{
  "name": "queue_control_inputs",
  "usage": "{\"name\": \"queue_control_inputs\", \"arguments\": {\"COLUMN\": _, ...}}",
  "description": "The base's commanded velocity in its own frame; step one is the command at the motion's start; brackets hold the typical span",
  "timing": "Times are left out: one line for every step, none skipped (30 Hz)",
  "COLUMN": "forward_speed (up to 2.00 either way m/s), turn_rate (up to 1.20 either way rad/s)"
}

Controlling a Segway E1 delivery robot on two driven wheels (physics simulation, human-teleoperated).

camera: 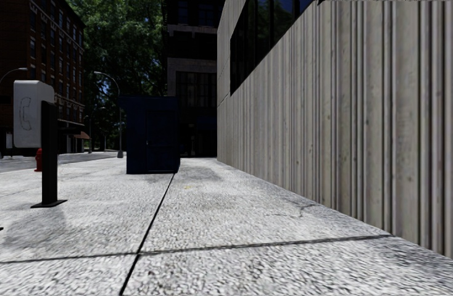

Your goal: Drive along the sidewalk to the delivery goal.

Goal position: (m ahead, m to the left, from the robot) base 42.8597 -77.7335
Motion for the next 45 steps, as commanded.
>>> {"name": "queue_control_inputs", "arguments": {"forward_speed": 1.46, "turn_rate": 0.2}}
{"name": "queue_control_inputs", "arguments": {"forward_speed": 1.46, "turn_rate": 0.25}}
{"name": "queue_control_inputs", "arguments": {"forward_speed": 1.46, "turn_rate": 0.26}}
{"name": "queue_control_inputs", "arguments": {"forward_speed": 1.46, "turn_rate": 0.18}}
{"name": "queue_control_inputs", "arguments": {"forward_speed": 1.46, "turn_rate": 0.02}}
{"name": "queue_control_inputs", "arguments": {"forward_speed": 1.46, "turn_rate": 0.0}}
{"name": "queue_control_inputs", "arguments": {"forward_speed": 1.46, "turn_rate": 0.0}}
{"name": "queue_control_inputs", "arguments": {"forward_speed": 1.46, "turn_rate": 0.0}}
{"name": "queue_control_inputs", "arguments": {"forward_speed": 1.46, "turn_rate": 0.0}}
{"name": "queue_control_inputs", "arguments": {"forward_speed": 1.46, "turn_rate": 0.13}}
{"name": "queue_control_inputs", "arguments": {"forward_speed": 1.46, "turn_rate": 0.24}}
{"name": "queue_control_inputs", "arguments": {"forward_speed": 1.46, "turn_rate": 0.24}}
{"name": "queue_control_inputs", "arguments": {"forward_speed": 1.46, "turn_rate": 0.21}}
{"name": "queue_control_inputs", "arguments": {"forward_speed": 1.46, "turn_rate": 0.05}}
{"name": "queue_control_inputs", "arguments": {"forward_speed": 1.46, "turn_rate": 0.05}}
{"name": "queue_control_inputs", "arguments": {"forward_speed": 1.46, "turn_rate": 0.0}}
{"name": "queue_control_inputs", "arguments": {"forward_speed": 1.46, "turn_rate": 0.0}}
{"name": "queue_control_inputs", "arguments": {"forward_speed": 1.38, "turn_rate": 0.18}}
{"name": "queue_control_inputs", "arguments": {"forward_speed": 1.32, "turn_rate": 0.3}}
{"name": "queue_control_inputs", "arguments": {"forward_speed": 1.28, "turn_rate": 0.73}}
{"name": "queue_control_inputs", "arguments": {"forward_speed": 1.24, "turn_rate": 0.89}}
{"name": "queue_control_inputs", "arguments": {"forward_speed": 1.21, "turn_rate": 0.98}}
{"name": "queue_control_inputs", "arguments": {"forward_speed": 1.2, "turn_rate": 1.03}}
{"name": "queue_control_inputs", "arguments": {"forward_speed": 1.19, "turn_rate": 1.04}}
{"name": "queue_control_inputs", "arguments": {"forward_speed": 1.19, "turn_rate": 1.01}}
{"name": "queue_control_inputs", "arguments": {"forward_speed": 1.19, "turn_rate": 0.97}}
{"name": "queue_control_inputs", "arguments": {"forward_speed": 1.19, "turn_rate": 1.01}}
{"name": "queue_control_inputs", "arguments": {"forward_speed": 1.19, "turn_rate": 1.2}}
{"name": "queue_control_inputs", "arguments": {"forward_speed": 1.19, "turn_rate": 1.2}}
{"name": "queue_control_inputs", "arguments": {"forward_speed": 1.19, "turn_rate": 1.13}}
{"name": "queue_control_inputs", "arguments": {"forward_speed": 1.19, "turn_rate": 0.34}}
{"name": "queue_control_inputs", "arguments": {"forward_speed": 1.19, "turn_rate": 0.34}}
{"name": "queue_control_inputs", "arguments": {"forward_speed": 1.18, "turn_rate": 0.25}}
{"name": "queue_control_inputs", "arguments": {"forward_speed": 1.18, "turn_rate": 0.25}}
{"name": "queue_control_inputs", "arguments": {"forward_speed": 1.18, "turn_rate": 0.23}}
{"name": "queue_control_inputs", "arguments": {"forward_speed": 1.18, "turn_rate": 0.14}}
{"name": "queue_control_inputs", "arguments": {"forward_speed": 1.18, "turn_rate": 0.06}}
{"name": "queue_control_inputs", "arguments": {"forward_speed": 1.18, "turn_rate": 0.0}}
{"name": "queue_control_inputs", "arguments": {"forward_speed": 1.18, "turn_rate": 0.0}}
{"name": "queue_control_inputs", "arguments": {"forward_speed": 1.18, "turn_rate": 0.0}}
{"name": "queue_control_inputs", "arguments": {"forward_speed": 1.18, "turn_rate": 0.0}}
{"name": "queue_control_inputs", "arguments": {"forward_speed": 1.18, "turn_rate": 0.0}}
{"name": "queue_control_inputs", "arguments": {"forward_speed": 1.21, "turn_rate": 0.0}}
{"name": "queue_control_inputs", "arguments": {"forward_speed": 1.24, "turn_rate": 0.0}}
{"name": "queue_control_inputs", "arguments": {"forward_speed": 1.25, "turn_rate": 0.0}}
